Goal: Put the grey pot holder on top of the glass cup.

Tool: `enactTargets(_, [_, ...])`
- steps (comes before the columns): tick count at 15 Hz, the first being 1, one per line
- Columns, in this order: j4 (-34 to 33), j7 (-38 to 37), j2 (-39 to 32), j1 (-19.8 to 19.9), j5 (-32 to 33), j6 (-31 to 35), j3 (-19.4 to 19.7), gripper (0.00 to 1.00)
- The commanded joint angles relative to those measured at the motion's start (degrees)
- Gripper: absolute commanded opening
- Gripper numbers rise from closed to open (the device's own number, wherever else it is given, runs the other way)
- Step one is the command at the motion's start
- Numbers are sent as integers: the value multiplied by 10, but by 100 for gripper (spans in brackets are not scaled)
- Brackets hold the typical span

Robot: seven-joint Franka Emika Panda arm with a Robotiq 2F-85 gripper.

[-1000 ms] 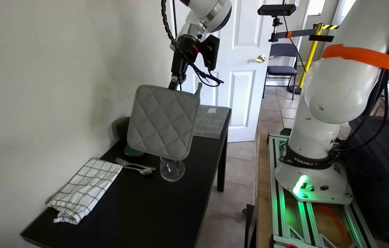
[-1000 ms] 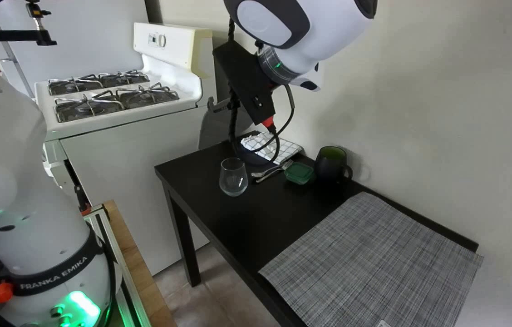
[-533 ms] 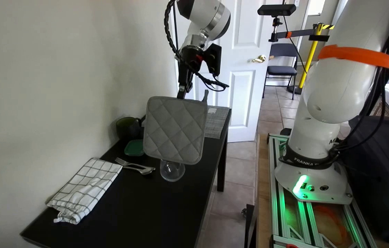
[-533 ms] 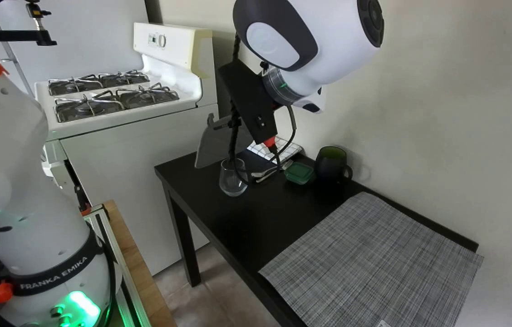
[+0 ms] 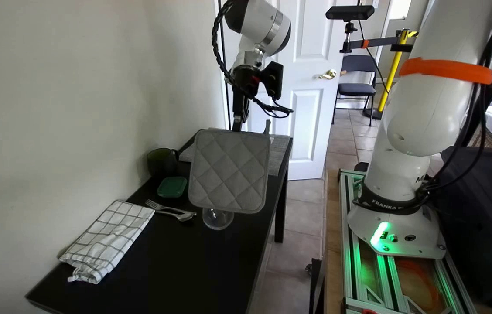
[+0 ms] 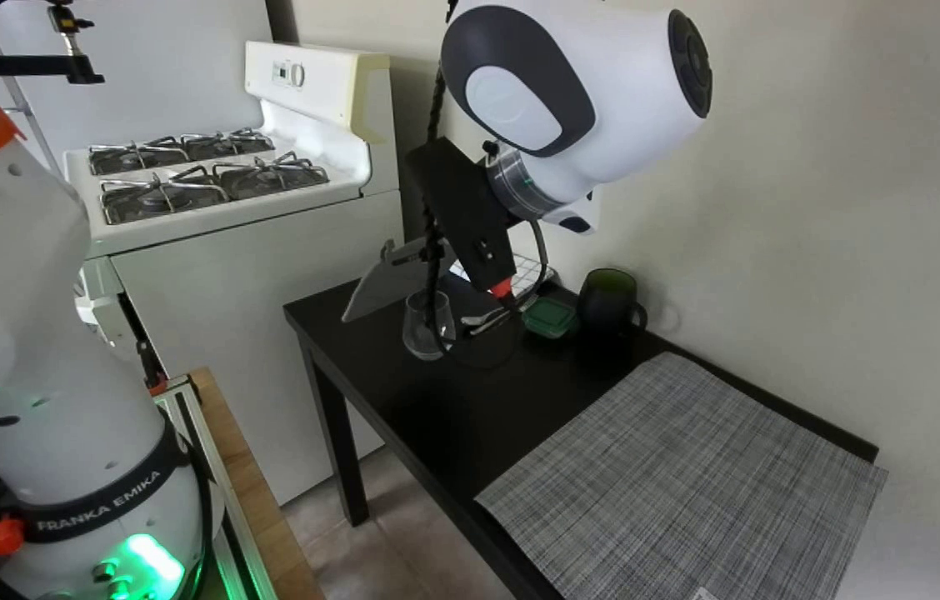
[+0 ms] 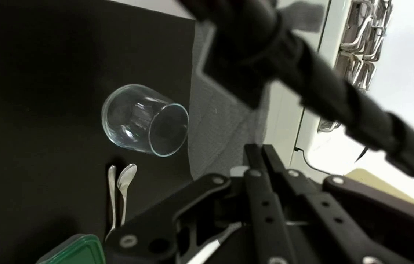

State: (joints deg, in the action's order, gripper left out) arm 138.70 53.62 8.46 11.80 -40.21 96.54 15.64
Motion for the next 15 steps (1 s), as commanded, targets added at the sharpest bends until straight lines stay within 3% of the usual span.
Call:
enactTargets(1, [-17,21,-19,9,19,-5,4,1])
enactTargets(15, [-83,61,-109,11,-17,31,-11,1])
